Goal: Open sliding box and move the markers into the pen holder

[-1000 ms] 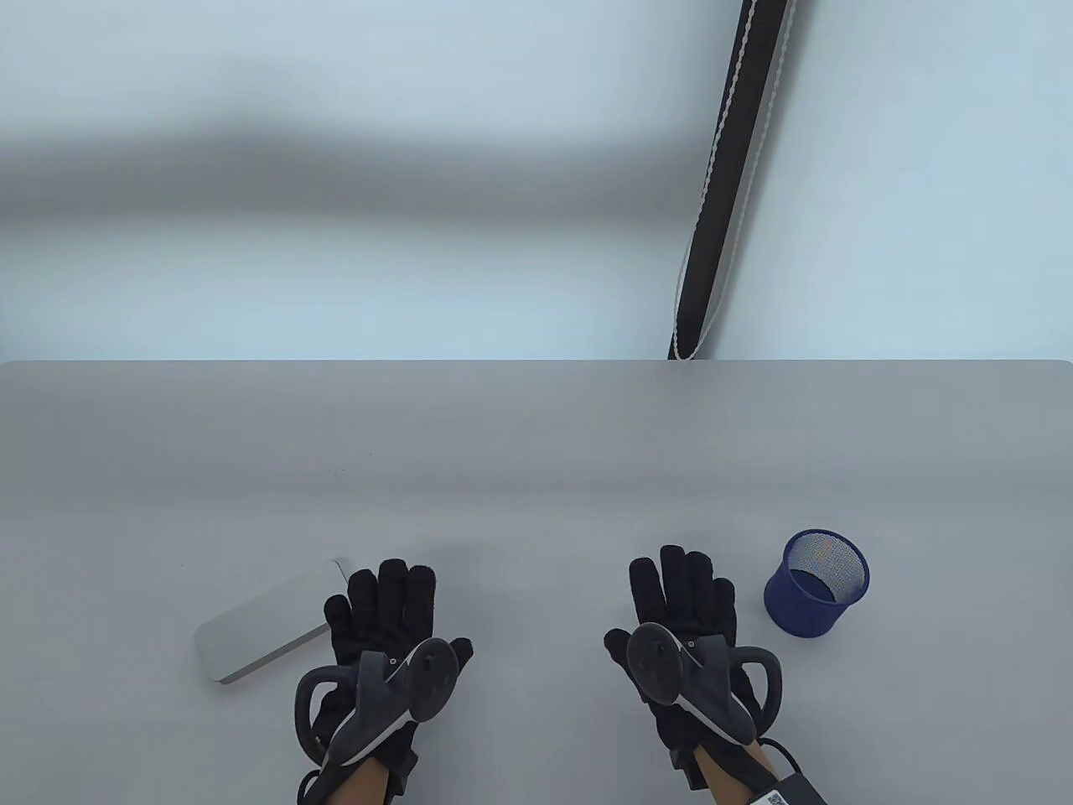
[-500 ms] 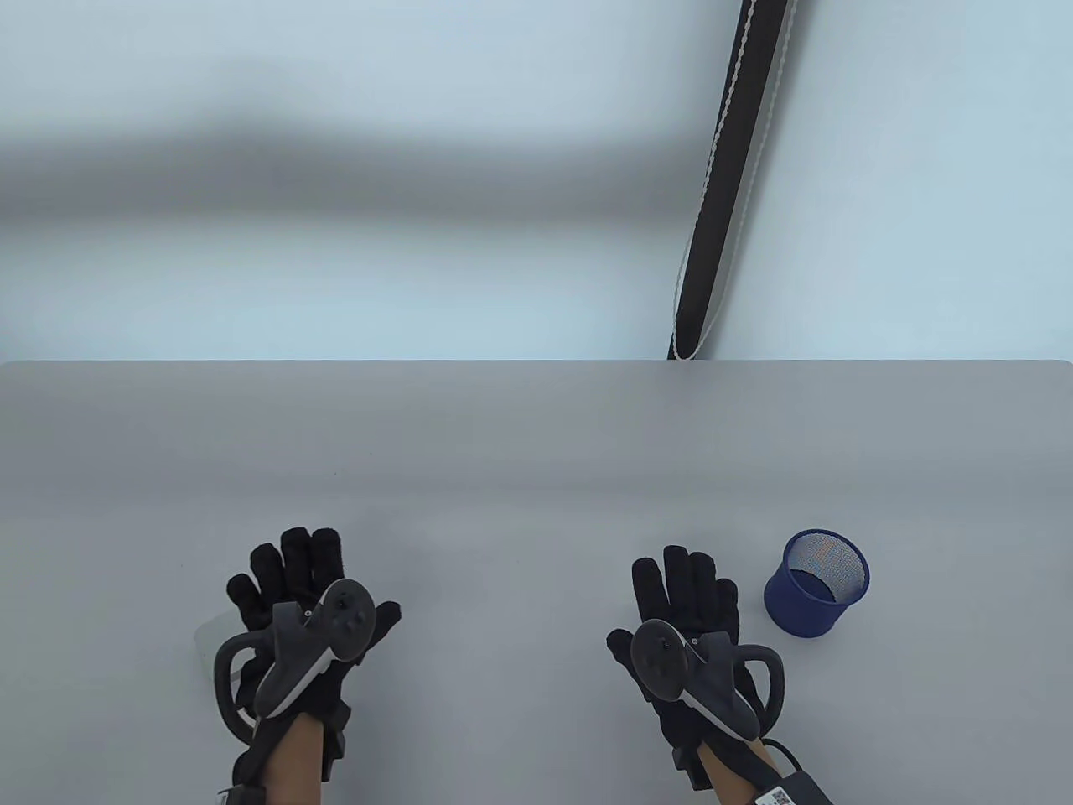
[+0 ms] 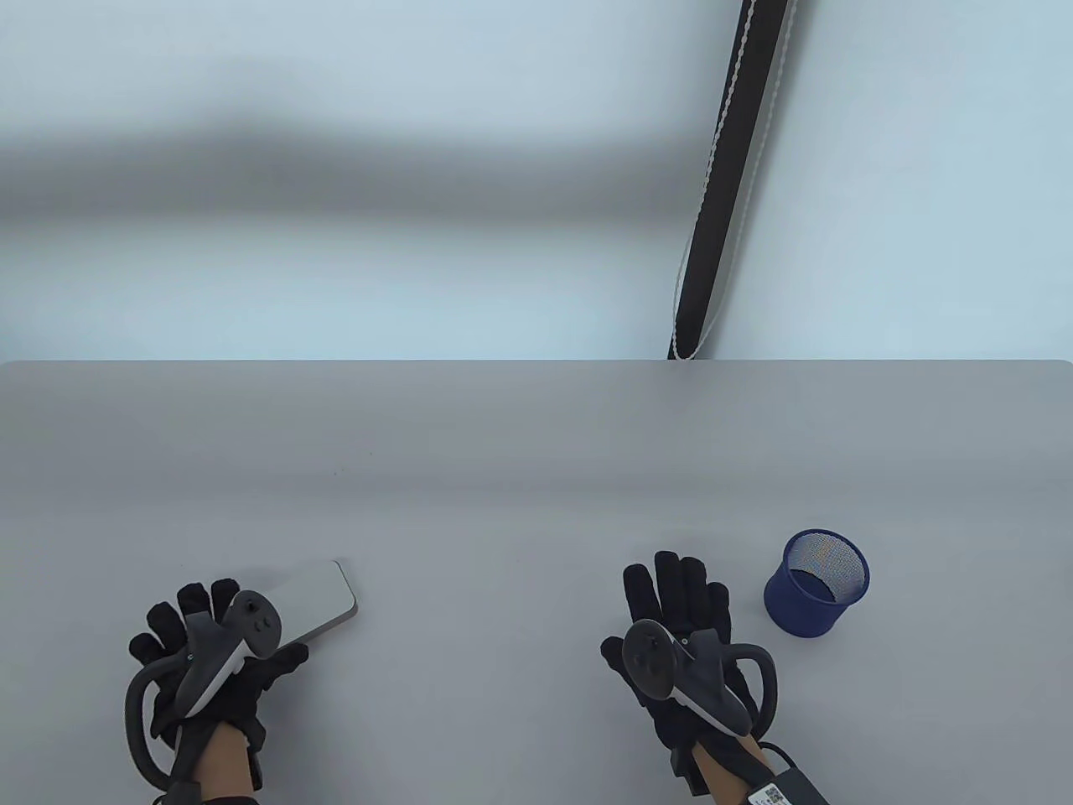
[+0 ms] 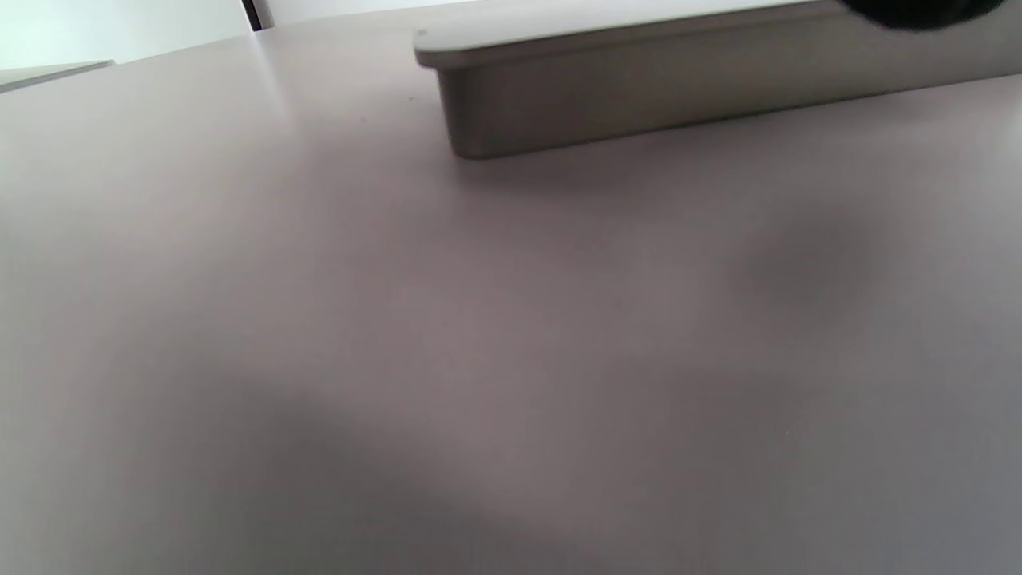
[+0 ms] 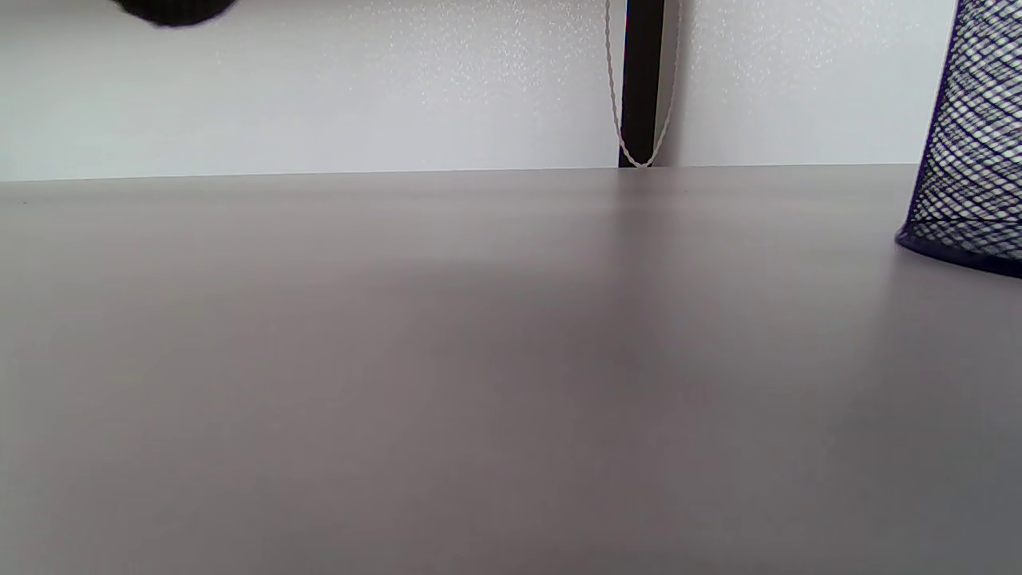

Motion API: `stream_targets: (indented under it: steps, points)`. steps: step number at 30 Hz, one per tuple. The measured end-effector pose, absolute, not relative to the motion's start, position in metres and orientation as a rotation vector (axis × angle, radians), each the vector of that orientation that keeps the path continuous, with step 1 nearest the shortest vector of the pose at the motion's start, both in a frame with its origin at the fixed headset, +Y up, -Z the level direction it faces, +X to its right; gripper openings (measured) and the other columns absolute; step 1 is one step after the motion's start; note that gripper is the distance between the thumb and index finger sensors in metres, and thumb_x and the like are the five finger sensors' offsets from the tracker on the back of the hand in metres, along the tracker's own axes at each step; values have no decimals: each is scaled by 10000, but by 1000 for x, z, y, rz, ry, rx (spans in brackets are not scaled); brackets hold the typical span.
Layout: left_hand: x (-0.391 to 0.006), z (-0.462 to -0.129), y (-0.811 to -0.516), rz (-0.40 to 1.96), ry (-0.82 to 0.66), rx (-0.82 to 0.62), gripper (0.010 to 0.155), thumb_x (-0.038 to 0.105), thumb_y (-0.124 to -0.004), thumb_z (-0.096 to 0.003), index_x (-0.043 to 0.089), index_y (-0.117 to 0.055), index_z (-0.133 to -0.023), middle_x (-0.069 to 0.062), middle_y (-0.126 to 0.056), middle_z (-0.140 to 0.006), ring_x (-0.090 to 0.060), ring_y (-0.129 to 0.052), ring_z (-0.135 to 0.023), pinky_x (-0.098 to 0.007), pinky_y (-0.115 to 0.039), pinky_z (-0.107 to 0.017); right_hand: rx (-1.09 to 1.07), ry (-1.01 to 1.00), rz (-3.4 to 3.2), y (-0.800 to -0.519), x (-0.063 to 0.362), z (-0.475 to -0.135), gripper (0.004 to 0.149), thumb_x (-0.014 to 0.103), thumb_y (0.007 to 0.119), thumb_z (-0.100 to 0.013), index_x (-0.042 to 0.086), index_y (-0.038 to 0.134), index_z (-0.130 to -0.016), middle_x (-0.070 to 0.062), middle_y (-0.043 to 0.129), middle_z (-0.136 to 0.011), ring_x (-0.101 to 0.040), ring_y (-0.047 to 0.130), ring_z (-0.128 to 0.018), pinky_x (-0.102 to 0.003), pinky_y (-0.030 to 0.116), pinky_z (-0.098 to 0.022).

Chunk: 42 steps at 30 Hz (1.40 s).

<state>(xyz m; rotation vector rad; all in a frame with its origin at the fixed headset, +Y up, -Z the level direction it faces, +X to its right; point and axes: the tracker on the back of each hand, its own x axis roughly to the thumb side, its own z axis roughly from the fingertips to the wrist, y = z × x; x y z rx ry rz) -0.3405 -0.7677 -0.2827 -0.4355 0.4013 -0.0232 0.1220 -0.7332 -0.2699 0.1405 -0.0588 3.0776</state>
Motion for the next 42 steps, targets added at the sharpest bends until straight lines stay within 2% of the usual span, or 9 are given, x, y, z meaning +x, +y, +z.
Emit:
stream_targets:
  steps: [3,4,10,13,16,21,24,36,42]
  points:
    - [-345,-281,-776,-32,422,-517,1009,834,-476,-398,226,-152,-1134,-75,-166,-1265,-487,-244,-1160,-672,-336,-823,142,-53,3076,-734,122,-270,815,599,612,-403,280,199,-1029,-92,98,-1090,-351,124,-1038,-587,219,-759]
    - [-345,-281,-776,-31,419,-516,1018,832,-473,-405,229,-92,-1131,-69,-146,-1260,-475,-238,-1165,-666,-340,-828,142,-50,3075,-734,122,-270,817,599,613,-403,278,198,-1029,-91,98,-1090,-352,123,-1038,-587,218,-759]
    - [-341,-283,-774,-36,414,-436,882,765,-477,-490,208,-232,-1129,-69,-339,-1230,-400,-425,-1146,-594,-457,-841,137,-36,3079,-734,123,-270,813,595,614,-405,277,200,-1029,-92,99,-1089,-352,123,-1038,-588,221,-758]
    - [-336,-285,-771,-74,410,-432,836,749,-496,-503,215,-311,-1118,-72,-439,-1201,-392,-553,-1088,-555,-579,-822,135,-29,3081,-734,123,-270,813,594,613,-406,277,199,-1029,-91,98,-1089,-352,123,-1038,-589,221,-758]
    - [-329,-287,-770,-97,387,-421,820,764,-509,-492,232,-368,-1099,-60,-527,-1161,-361,-656,-1019,-464,-681,-775,136,-24,3077,-734,123,-270,811,592,614,-407,277,201,-1029,-93,99,-1089,-353,124,-1037,-588,222,-758]
    - [-317,-289,-763,-108,339,-401,809,794,-525,-470,261,-423,-1070,-31,-605,-1124,-323,-747,-967,-410,-743,-749,133,-23,3077,-734,124,-270,807,589,614,-408,277,206,-1030,-92,100,-1089,-354,124,-1037,-589,223,-757]
    - [-306,-289,-753,-79,282,-316,805,799,-542,-469,266,-441,-1065,-24,-632,-1115,-306,-807,-939,-379,-788,-727,122,-20,3070,-733,126,-271,805,588,615,-410,276,207,-1030,-94,99,-1089,-354,123,-1037,-589,223,-758]
    - [-214,-286,-704,23,-49,-194,801,812,-535,-474,282,-454,-1069,-17,-656,-1109,-299,-835,-923,-373,-806,-707,97,2,3039,-730,129,-272,805,587,615,-412,275,206,-1031,-96,99,-1089,-356,122,-1037,-590,222,-757]
    - [-163,-280,-696,-31,-171,-210,797,809,-542,-475,291,-452,-1073,-10,-646,-1119,-299,-822,-940,-378,-796,-719,47,-13,3026,-730,132,-273,807,588,616,-412,263,219,-1035,-104,119,-1092,-364,140,-1038,-593,237,-754]
